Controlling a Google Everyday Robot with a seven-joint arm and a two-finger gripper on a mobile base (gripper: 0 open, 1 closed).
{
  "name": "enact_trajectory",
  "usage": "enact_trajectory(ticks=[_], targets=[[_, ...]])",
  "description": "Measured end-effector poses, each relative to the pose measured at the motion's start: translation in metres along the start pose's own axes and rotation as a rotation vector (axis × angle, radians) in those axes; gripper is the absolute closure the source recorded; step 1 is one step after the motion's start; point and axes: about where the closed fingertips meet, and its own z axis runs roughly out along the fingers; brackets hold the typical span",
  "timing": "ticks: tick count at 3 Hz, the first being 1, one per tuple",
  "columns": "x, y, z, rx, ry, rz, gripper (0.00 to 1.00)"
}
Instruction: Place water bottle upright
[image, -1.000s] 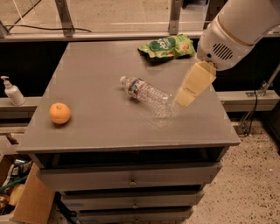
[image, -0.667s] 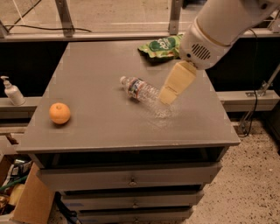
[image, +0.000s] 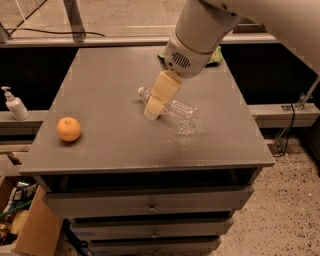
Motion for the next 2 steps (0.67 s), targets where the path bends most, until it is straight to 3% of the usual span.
enact_trajectory(ticks=[2], targets=[[-0.020, -0.034, 0.047, -0.001, 0.070, 0.077, 0.00]])
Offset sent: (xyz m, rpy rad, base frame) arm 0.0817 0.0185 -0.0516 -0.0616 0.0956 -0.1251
